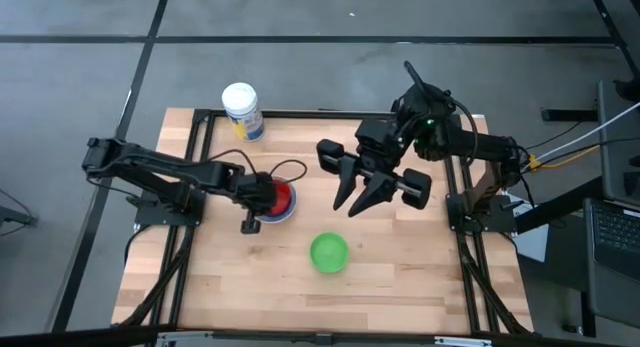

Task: Nest bowls inside each other
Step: Stack the red bowl on the blue bowl, then stack the green bowl on the red bowl

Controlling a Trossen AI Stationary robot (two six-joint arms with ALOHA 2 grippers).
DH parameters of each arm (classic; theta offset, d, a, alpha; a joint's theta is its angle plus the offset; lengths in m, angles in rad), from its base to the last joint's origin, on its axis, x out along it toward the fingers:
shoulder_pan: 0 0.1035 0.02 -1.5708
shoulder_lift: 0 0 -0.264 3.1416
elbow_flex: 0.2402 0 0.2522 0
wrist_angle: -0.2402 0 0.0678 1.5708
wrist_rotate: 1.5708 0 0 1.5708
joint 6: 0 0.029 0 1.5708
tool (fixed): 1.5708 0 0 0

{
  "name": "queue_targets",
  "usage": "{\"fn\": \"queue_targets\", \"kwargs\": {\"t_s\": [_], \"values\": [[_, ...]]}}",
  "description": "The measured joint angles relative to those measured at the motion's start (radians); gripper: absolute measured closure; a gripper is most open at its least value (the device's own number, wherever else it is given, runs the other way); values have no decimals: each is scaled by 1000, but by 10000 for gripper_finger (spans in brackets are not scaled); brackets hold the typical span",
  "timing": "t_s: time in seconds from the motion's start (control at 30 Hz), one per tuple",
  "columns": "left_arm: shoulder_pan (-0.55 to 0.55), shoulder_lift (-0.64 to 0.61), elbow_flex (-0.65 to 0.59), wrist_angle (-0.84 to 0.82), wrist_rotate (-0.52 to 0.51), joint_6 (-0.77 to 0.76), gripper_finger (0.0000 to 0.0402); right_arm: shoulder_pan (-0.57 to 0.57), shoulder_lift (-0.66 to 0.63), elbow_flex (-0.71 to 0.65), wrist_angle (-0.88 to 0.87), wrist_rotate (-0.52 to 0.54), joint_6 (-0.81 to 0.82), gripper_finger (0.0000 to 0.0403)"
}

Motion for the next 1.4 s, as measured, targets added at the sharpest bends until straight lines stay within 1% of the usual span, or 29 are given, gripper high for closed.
{"fn": "queue_targets", "kwargs": {"t_s": [0.27,0.43,0.63,0.8,0.9,1.0,1.07,1.1,1.17,1.23,1.3,1.33,1.37,1.4], "values": [[-18,51,1,21,-23,1,400,0,-10,0,-27,0,-13,293],[-28,68,1,7,-95,4,396,0,-10,0,-29,0,-12,284],[-45,68,1,1,-115,36,370,0,-10,0,-30,-1,-7,287],[-88,68,1,5,-146,55,345,0,-10,0,-30,-8,-4,297],[-115,58,1,5,-202,52,332,0,-10,0,-30,-8,-4,298],[-150,25,23,-10,-317,48,326,0,-10,0,-73,-7,-13,293],[-176,-29,66,-8,-423,56,326,-1,-11,0,-172,9,-48,289],[-188,-60,95,-3,-477,62,327,-2,-11,0,-253,22,-76,288],[-209,-133,161,-2,-579,66,330,-6,-11,0,-461,71,-152,286],[-226,-214,239,1,-649,71,333,-6,-11,0,-728,172,-253,288],[-242,-304,318,8,-679,82,337,4,-10,-10,-1015,310,-353,291],[-251,-346,353,15,-677,96,339,13,-8,-34,-1108,365,-388,293],[-261,-386,389,35,-662,117,341,21,-6,-67,-1155,393,-410,294],[-272,-422,417,61,-644,143,342,27,-5,-111,-1167,397,-417,295]]}}
